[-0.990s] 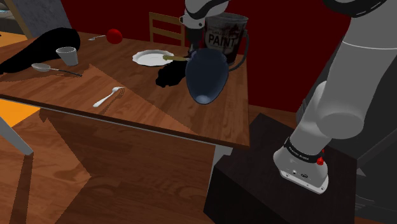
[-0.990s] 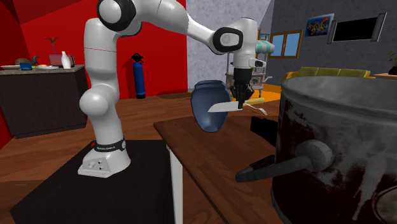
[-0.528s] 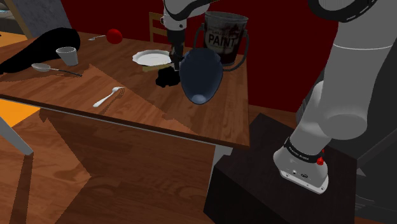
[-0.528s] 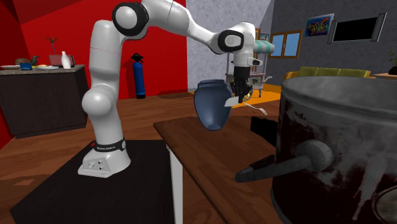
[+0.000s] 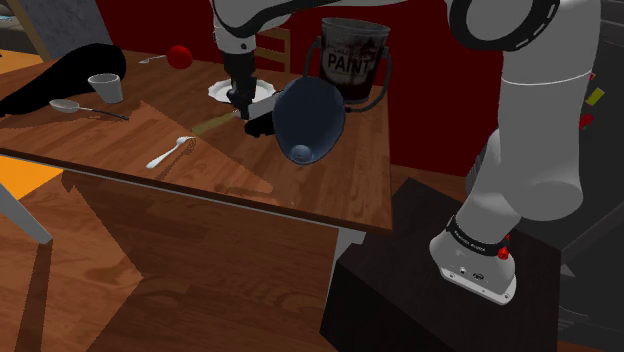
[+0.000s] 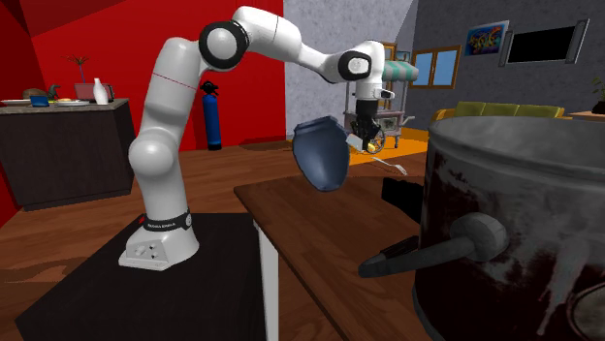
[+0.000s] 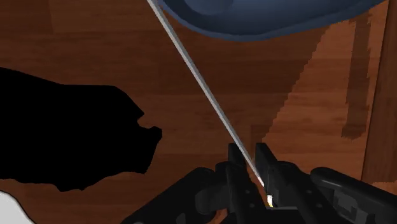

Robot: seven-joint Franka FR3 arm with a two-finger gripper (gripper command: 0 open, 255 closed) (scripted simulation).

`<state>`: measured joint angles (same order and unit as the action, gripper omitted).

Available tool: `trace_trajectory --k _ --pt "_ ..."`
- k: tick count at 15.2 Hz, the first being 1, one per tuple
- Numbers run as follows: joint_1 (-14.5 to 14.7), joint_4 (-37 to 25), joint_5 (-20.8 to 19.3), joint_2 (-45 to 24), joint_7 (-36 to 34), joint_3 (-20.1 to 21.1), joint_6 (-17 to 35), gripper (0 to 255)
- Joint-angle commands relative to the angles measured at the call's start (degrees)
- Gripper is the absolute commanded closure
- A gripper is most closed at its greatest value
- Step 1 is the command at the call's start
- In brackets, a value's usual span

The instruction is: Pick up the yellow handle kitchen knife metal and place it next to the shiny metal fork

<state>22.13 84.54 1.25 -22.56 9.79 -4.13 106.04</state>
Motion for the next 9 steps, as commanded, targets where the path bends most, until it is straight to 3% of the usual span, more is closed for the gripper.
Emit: trace_trajectory --k 1,4,9 --pt "1.14 -4.31 0.06 -2.93 -1.83 0.61 -1.61 255" --pt "3.35 -14.25 -0.06 -9.22 -5.14 1.57 -5.25 255" --pt "3.41 -10.73 -0.02 -9.43 -5.11 1.56 -1.52 255"
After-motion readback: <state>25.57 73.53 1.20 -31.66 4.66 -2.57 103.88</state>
